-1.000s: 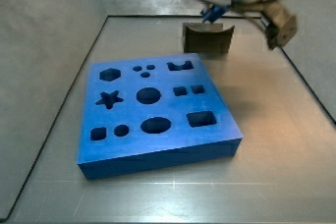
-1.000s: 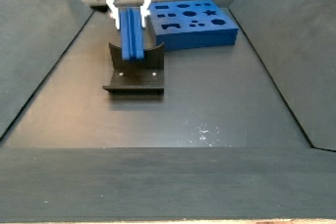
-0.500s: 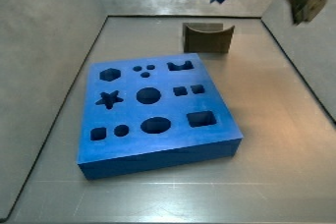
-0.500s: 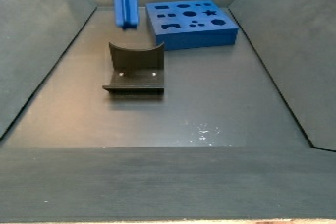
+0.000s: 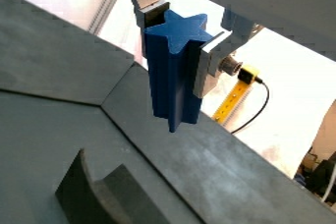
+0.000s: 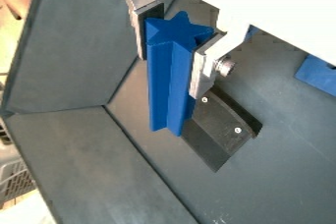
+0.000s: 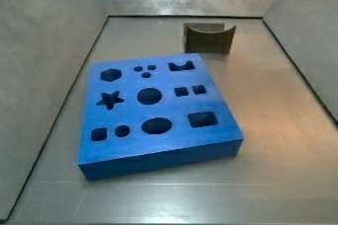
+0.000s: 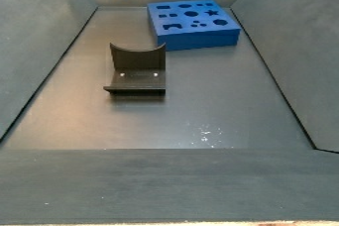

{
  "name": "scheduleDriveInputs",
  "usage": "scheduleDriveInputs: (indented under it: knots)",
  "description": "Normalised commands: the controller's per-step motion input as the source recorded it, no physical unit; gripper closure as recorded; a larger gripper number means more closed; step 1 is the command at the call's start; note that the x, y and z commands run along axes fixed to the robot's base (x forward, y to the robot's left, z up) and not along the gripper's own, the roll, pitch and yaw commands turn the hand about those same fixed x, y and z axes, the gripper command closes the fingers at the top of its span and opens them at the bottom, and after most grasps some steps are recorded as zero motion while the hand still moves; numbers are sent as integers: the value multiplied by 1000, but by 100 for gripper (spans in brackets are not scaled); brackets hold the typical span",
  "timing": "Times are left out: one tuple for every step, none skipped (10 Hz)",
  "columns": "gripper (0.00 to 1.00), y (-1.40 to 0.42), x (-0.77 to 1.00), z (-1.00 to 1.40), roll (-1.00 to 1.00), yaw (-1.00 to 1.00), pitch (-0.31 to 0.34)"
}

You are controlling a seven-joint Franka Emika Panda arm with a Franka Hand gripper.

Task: Pick up the star object. Move up. Place the star object on the fixture. Regrasp the star object. Move to above the board. Insert the star object.
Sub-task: Move to above the board.

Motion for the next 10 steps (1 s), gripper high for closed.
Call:
scheduleDriveInputs:
  knots:
    - [100,-108,78,881,-29,79,82]
    - [100,-78,61,730,-31,76,84]
    - [100,-48,44,529,-33,70,94]
    - [100,-38,42,429,-36,69,97]
    - [100,-30,33,229,-42,73,99]
    - [100,-860,-1000,246,-1000,-121,-65]
    - [100,-840,-1000,233,-1000,-121,-83]
    - [100,-760,-1000,221,-1000,-118,-112]
    - [100,-710,-1000,187,-1000,-117,-130]
    - [100,-703,-1000,191,-1000,-122,-131]
